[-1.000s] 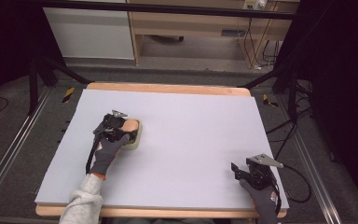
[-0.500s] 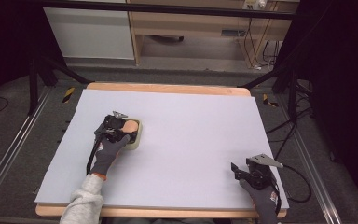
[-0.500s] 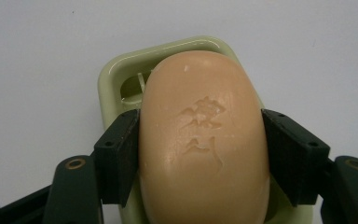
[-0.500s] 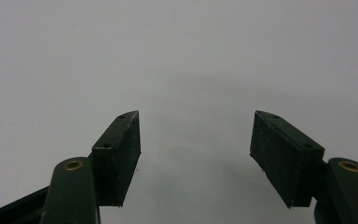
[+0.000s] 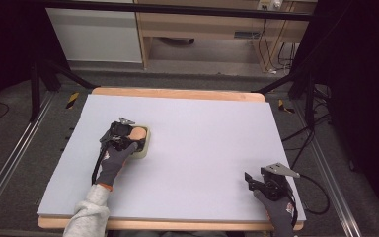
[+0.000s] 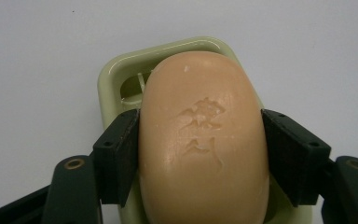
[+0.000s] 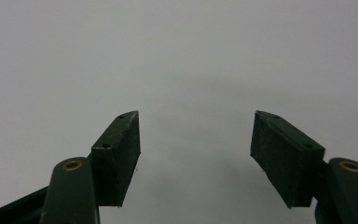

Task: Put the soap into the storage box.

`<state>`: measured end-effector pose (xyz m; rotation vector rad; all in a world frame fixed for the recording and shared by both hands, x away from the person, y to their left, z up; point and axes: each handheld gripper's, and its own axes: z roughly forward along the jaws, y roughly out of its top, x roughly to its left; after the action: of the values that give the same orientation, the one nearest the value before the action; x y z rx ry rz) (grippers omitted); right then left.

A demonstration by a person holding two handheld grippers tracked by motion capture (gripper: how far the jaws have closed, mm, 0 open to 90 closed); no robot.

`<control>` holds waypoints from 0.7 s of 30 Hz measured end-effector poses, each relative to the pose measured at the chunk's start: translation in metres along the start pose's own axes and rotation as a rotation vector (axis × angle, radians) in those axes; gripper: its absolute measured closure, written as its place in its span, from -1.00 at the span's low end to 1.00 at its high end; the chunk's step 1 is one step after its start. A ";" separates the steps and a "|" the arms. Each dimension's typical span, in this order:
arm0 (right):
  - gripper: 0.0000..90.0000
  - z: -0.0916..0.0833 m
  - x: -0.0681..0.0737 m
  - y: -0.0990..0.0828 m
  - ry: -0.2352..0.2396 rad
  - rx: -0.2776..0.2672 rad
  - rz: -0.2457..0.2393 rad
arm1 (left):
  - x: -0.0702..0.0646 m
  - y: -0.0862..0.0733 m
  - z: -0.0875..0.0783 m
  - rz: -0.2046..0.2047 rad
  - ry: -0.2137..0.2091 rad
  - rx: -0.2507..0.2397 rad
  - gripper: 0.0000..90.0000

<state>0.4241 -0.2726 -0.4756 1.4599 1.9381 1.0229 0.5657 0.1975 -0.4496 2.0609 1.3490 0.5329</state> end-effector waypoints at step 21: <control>-0.27 -0.001 0.000 0.000 -0.006 -0.006 -0.001 | -0.003 0.002 -0.030 -0.008 -0.020 -0.098 -0.45</control>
<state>0.4232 -0.2732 -0.4754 1.4566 1.9306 1.0219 0.5470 0.2028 -0.4261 1.9763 1.2931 0.5618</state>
